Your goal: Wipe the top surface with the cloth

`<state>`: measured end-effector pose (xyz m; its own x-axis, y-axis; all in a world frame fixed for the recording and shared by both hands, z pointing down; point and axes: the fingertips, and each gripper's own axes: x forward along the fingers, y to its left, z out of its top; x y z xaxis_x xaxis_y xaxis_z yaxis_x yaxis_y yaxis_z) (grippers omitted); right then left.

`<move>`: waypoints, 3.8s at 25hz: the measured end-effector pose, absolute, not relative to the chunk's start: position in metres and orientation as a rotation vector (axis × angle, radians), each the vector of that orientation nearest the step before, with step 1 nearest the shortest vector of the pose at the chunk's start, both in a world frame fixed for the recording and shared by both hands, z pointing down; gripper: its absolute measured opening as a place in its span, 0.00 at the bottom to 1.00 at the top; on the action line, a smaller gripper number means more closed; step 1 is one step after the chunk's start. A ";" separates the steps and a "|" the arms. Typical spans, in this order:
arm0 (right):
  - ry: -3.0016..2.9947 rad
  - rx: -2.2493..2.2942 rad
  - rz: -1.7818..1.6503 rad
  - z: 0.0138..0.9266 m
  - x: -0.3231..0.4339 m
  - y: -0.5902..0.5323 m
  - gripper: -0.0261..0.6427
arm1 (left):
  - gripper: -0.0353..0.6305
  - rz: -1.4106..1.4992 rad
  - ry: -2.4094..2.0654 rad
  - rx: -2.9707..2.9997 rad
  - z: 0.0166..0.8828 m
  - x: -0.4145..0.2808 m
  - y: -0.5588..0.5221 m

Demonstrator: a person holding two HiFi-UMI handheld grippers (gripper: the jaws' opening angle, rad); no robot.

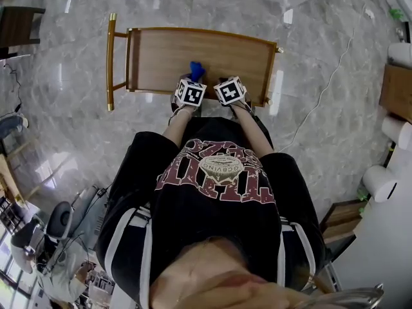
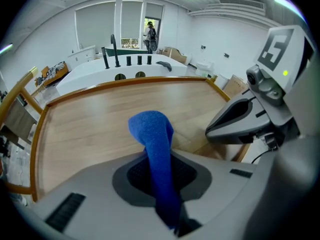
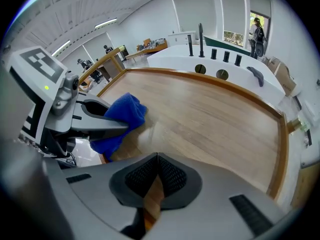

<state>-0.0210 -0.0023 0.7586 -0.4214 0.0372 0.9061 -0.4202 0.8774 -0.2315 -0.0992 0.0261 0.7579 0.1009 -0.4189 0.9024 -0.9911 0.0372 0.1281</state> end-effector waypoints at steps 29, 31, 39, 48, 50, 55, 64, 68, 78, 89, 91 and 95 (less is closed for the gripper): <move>-1.913 0.547 0.727 0.757 0.082 -0.017 0.07 | 0.20 0.892 -1.300 1.722 0.758 0.010 -0.012; -1.910 0.562 0.742 0.758 0.089 -0.017 0.07 | 0.20 0.899 -1.293 1.733 0.758 0.016 -0.014; -1.894 0.646 0.789 0.759 0.111 -0.015 0.07 | 0.20 0.921 -1.190 1.822 0.758 0.051 -0.024; -1.861 0.751 0.839 0.757 0.147 -0.016 0.07 | 0.20 0.924 -1.075 1.914 0.755 0.094 -0.036; -1.862 0.758 0.847 0.755 0.152 -0.014 0.07 | 0.20 0.930 -1.048 1.932 0.754 0.104 -0.036; -1.878 0.762 0.832 0.753 0.161 -0.015 0.07 | 0.20 0.938 -1.005 1.966 0.754 0.126 -0.041; -1.915 0.741 0.852 0.748 0.162 -0.017 0.07 | 0.20 0.914 -0.956 2.023 0.753 0.140 -0.043; -1.932 0.725 0.832 0.746 0.149 -0.019 0.07 | 0.20 0.856 -0.938 2.041 0.752 0.135 -0.041; -1.956 0.640 0.761 0.747 0.119 -0.024 0.07 | 0.20 0.753 -1.083 1.966 0.741 0.090 -0.044; -2.062 0.535 0.670 0.725 0.057 -0.041 0.07 | 0.20 0.589 -1.327 1.784 0.712 0.015 -0.042; -2.108 0.530 0.668 0.713 0.043 -0.045 0.07 | 0.20 0.563 -1.368 1.777 0.701 0.006 -0.044; -2.180 0.506 0.624 0.692 0.022 -0.050 0.07 | 0.20 0.508 -1.448 1.769 0.681 -0.010 -0.048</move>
